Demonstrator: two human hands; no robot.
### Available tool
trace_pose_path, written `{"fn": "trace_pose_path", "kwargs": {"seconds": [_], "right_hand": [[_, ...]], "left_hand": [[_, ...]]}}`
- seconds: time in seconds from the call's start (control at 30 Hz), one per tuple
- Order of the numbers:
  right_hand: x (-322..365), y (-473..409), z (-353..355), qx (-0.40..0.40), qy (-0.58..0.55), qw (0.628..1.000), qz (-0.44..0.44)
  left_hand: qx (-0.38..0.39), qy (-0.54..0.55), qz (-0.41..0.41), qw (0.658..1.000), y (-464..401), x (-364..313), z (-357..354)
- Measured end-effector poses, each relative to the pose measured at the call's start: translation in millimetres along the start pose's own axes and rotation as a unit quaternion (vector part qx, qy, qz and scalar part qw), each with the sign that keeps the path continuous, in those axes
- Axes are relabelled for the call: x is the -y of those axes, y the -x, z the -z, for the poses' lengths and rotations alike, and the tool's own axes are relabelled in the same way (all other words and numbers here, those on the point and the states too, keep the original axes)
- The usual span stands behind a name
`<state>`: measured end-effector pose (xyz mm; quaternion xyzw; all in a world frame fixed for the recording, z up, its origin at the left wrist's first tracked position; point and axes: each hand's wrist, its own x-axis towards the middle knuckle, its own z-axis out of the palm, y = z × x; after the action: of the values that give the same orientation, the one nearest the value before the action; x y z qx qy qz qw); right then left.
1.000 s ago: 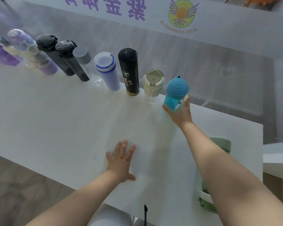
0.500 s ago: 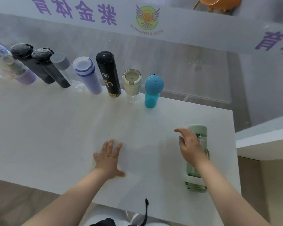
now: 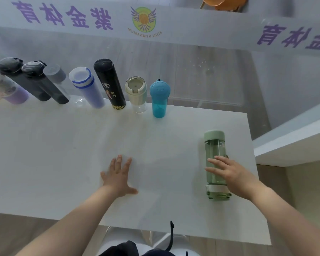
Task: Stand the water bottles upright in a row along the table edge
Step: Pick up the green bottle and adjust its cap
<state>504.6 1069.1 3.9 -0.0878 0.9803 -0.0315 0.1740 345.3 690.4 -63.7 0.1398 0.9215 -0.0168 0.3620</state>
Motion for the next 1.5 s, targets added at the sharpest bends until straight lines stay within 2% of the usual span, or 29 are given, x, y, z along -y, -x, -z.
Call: {"fn": "trace_pose_path", "kwargs": {"seconds": [0.07, 0.13, 0.3, 0.47, 0.57, 0.63, 0.73, 0.8, 0.87, 0.93, 1.0, 1.1, 1.2, 1.27, 1.33, 1.4, 1.5], "right_hand": [[-8, 0, -1, 0.082, 0.056, 0.995, 0.029], [-13, -2, -2, 0.116, 0.108, 0.985, 0.06], [-13, -10, -2, 0.131, 0.158, 0.974, 0.097], [-8, -15, 1, 0.124, 0.164, 0.976, 0.069], [6, -15, 11, 0.041, 0.175, 0.982, 0.058], [12, -15, 9, -0.013, 0.133, 0.991, 0.029], [22, -17, 10, -0.071, 0.031, 0.997, -0.019], [31, -18, 14, -0.093, -0.017, 0.994, -0.049], [40, -20, 16, -0.121, -0.059, 0.988, -0.072], [52, -22, 16, -0.153, -0.091, 0.979, -0.097], [65, -23, 13, -0.186, -0.132, 0.966, -0.123], [83, -22, 8, -0.248, -0.204, 0.93, -0.177], [94, -20, 10, -0.291, -0.234, 0.904, -0.208], [94, -18, 13, -0.294, -0.25, 0.9, -0.203], [88, -15, 16, -0.293, -0.275, 0.897, -0.186], [78, -13, 20, -0.27, -0.307, 0.896, -0.175], [64, -12, 22, -0.192, -0.344, 0.902, -0.177]], "left_hand": [[-0.003, -0.002, 0.0, 1.0, 0, 0, -1], [-0.006, -0.002, -0.002, 1.0, 0, 1, -1], [-0.014, -0.001, -0.005, 1.0, 1, 2, -2], [-0.02, -0.004, -0.006, 1.0, 4, 1, -1], [-0.016, -0.004, -0.003, 1.0, 7, -3, 1], [-0.012, 0.0, -0.005, 1.0, 9, -10, 2], [-0.026, 0.01, -0.086, 0.996, 14, -29, 7], [-0.029, 0.086, -0.172, 0.981, 22, -50, 11], [-0.001, 0.214, -0.213, 0.953, 34, -78, 19], [0.05, 0.341, -0.222, 0.912, 45, -107, 27], [0.067, 0.419, -0.22, 0.878, 52, -130, 34], [0.02, 0.471, -0.213, 0.856, 59, -147, 48], [-0.08, 0.42, -0.237, 0.872, 66, -153, 65], [-0.103, 0.402, -0.266, 0.87, 71, -155, 79], [-0.12, 0.346, -0.291, 0.884, 77, -155, 94], [-0.131, 0.275, -0.32, 0.897, 80, -154, 111], [-0.109, 0.185, -0.384, 0.898, 85, -157, 134]]}}
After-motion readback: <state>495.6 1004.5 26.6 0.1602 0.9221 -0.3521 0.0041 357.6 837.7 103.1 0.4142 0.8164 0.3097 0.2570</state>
